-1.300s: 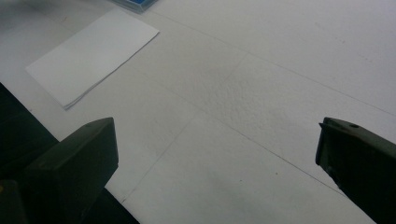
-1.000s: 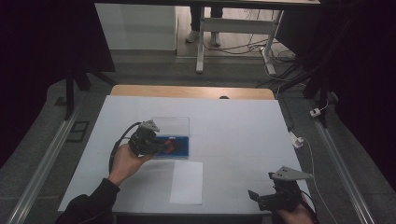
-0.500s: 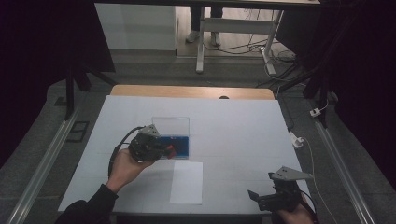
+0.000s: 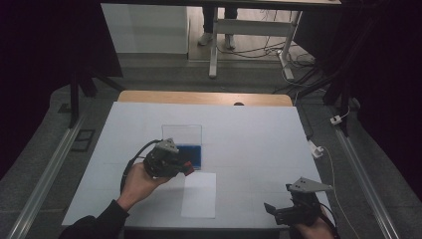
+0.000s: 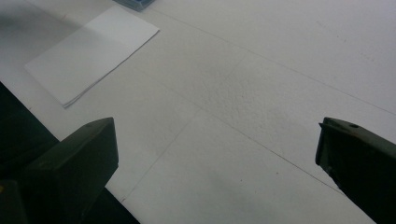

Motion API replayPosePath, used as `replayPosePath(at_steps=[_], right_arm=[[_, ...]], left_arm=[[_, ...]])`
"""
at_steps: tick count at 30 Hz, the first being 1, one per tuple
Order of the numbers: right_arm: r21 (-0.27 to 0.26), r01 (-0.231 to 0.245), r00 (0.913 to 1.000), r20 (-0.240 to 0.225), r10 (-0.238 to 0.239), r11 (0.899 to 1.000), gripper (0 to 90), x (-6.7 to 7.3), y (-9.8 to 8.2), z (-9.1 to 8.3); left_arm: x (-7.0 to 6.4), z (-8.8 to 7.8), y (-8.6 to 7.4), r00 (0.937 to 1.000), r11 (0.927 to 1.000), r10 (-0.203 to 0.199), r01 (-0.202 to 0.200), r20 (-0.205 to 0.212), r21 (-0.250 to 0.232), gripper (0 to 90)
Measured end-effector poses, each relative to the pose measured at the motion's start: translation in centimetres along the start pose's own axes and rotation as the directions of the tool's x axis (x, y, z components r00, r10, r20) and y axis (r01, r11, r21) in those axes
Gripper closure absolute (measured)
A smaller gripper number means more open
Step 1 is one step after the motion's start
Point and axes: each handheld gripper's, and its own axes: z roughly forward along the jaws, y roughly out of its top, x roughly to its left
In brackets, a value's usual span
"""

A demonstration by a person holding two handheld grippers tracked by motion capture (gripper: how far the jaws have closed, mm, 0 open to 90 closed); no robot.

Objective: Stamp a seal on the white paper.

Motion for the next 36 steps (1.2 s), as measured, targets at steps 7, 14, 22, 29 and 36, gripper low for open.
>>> replayPosePath(at_steps=[7,14,22,29,36], right_arm=[[0.001,0.000,1.0000,0.000,0.000,1.000,0.0,0.0,0.0,0.0],[0.001,0.000,1.0000,-0.001,0.000,1.000,0.0,0.0,0.0,0.0],[0.001,0.000,1.0000,-0.002,0.000,1.000,0.0,0.0,0.0,0.0],[0.000,-0.002,1.0000,-0.005,0.002,1.000,0.0,0.0,0.0,0.0],[-0.001,-0.004,1.0000,-0.007,0.004,1.000,0.0,0.0,0.0,0.0]], left_arm=[[-0.7,0.7,0.3,0.9997,0.9998,0.017,-0.017,0.017,0.012,80.1],[-1.1,1.9,0.4,0.9992,0.9989,0.026,-0.027,0.032,0.038,80.2],[-1.7,3.5,0.4,0.9982,0.9948,0.052,-0.054,0.030,0.086,80.1],[-1.8,4.5,0.2,0.9976,0.9910,0.058,-0.062,0.038,0.118,80.2],[-2.0,5.5,-0.1,0.9975,0.9878,0.057,-0.063,0.040,0.143,80.2]])
